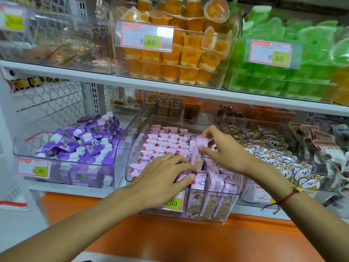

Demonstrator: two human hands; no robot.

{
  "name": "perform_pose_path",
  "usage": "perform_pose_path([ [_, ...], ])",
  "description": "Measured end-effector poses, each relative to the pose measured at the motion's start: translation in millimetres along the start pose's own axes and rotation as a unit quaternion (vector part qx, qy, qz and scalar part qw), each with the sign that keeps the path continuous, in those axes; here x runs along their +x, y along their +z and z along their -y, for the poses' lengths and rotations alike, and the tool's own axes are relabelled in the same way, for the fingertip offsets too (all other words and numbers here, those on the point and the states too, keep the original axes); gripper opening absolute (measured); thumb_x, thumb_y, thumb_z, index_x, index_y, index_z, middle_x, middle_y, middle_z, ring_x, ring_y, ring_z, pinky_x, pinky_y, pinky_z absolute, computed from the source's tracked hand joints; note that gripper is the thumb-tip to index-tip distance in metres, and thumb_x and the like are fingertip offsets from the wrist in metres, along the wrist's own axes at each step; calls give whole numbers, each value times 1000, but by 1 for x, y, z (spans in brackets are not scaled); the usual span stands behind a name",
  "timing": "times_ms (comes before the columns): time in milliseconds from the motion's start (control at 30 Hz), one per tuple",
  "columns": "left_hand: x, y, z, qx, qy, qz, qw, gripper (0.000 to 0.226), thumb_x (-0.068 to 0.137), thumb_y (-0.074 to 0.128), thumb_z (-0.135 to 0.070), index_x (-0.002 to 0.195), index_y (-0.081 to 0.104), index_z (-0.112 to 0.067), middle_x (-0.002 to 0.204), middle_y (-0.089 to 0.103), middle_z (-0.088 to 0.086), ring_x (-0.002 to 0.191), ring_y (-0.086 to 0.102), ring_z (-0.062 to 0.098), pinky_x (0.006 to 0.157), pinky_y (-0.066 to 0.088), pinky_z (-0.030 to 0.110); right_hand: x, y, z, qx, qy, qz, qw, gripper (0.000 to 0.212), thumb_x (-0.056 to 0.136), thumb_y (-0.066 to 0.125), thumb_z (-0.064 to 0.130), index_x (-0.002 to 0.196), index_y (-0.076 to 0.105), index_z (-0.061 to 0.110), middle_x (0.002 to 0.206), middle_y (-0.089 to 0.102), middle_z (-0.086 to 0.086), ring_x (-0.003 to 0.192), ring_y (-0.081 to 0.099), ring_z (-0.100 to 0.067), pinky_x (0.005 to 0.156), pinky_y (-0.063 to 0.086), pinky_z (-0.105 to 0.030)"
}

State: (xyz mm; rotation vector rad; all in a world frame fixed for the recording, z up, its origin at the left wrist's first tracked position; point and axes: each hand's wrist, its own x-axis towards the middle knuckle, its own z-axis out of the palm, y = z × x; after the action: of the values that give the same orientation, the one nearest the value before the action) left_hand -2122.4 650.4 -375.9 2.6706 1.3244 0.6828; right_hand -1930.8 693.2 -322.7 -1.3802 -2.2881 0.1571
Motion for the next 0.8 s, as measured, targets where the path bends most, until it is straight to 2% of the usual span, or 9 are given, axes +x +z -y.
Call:
perform_pose_path([
  [100, 0, -4, -2, -21, -3, -8, 1000, 37, 97, 33, -49, 128, 51, -37, 121, 51, -21, 112, 41, 1, 94, 38, 27, -8, -6, 6, 55, -19, -173, 983, 28, 94, 54, 24, 117, 41, 18, 107, 60, 1, 85, 59, -17, 75, 49, -35],
  [233, 0, -13, -3, -122, -70, -122, 982, 19, 96, 43, -39, 114, 48, -43, 107, 52, -26, 91, 50, -5, 80, 46, 26, -26, -8, 18, 250, 17, -344, 905, 20, 96, 51, 17, 115, 43, 19, 98, 55, 9, 76, 60, -9, 66, 50, -19],
  [300, 1, -17, -5, -192, -76, -191, 960, 35, 88, 54, -27, 110, 38, -50, 110, 45, -31, 93, 50, -9, 77, 45, 17, -31, -5, 21, 342, 78, -318, 881, 14, 97, 50, 18, 110, 47, 18, 92, 57, 6, 72, 58, -1, 68, 49, -16],
  [400, 3, -20, -10, -190, -6, -204, 960, 64, 72, 65, -14, 121, 37, -44, 122, 36, -24, 114, 41, -10, 83, 36, 1, -33, 0, 23, 460, 162, -238, 840, 17, 95, 53, 21, 110, 53, 12, 98, 63, -5, 78, 64, -8, 77, 53, -25],
  [567, 4, -17, -11, -190, -4, -223, 956, 30, 83, 70, -19, 107, 59, -33, 112, 57, -22, 104, 54, -1, 82, 45, 16, -35, 1, 24, 549, 179, -184, 795, 24, 90, 61, 27, 105, 61, 9, 92, 68, -5, 76, 67, -7, 67, 53, -16],
  [633, 5, -21, -11, -353, -87, -204, 909, 18, 86, 66, -24, 99, 65, -36, 99, 68, -19, 91, 63, -1, 76, 51, 16, -36, -1, 22, 548, 195, -161, 797, 32, 91, 57, 37, 106, 62, 10, 95, 65, -3, 78, 65, -10, 68, 54, -20],
  [700, 7, -25, -13, -534, -189, -168, 807, 9, 87, 64, -31, 87, 72, -36, 88, 72, -13, 77, 67, 1, 66, 55, 17, -36, -3, 20, 530, 216, -145, 807, 39, 92, 50, 44, 114, 59, 13, 104, 63, -3, 86, 63, -13, 73, 55, -25],
  [733, 8, -27, -14, -583, -226, -152, 765, 12, 87, 64, -33, 83, 75, -33, 92, 73, -8, 78, 67, 4, 62, 55, 18, -36, -3, 20, 516, 214, -139, 818, 40, 92, 49, 46, 117, 57, 16, 110, 62, -1, 92, 63, -14, 77, 54, -27],
  [800, 10, -28, -16, -618, -263, -129, 729, 21, 90, 59, -36, 76, 76, -33, 95, 74, 3, 80, 69, 11, 53, 53, 17, -40, 0, 20, 479, 185, -119, 850, 46, 88, 52, 51, 127, 50, 27, 120, 59, 4, 106, 61, -12, 92, 51, -34],
])
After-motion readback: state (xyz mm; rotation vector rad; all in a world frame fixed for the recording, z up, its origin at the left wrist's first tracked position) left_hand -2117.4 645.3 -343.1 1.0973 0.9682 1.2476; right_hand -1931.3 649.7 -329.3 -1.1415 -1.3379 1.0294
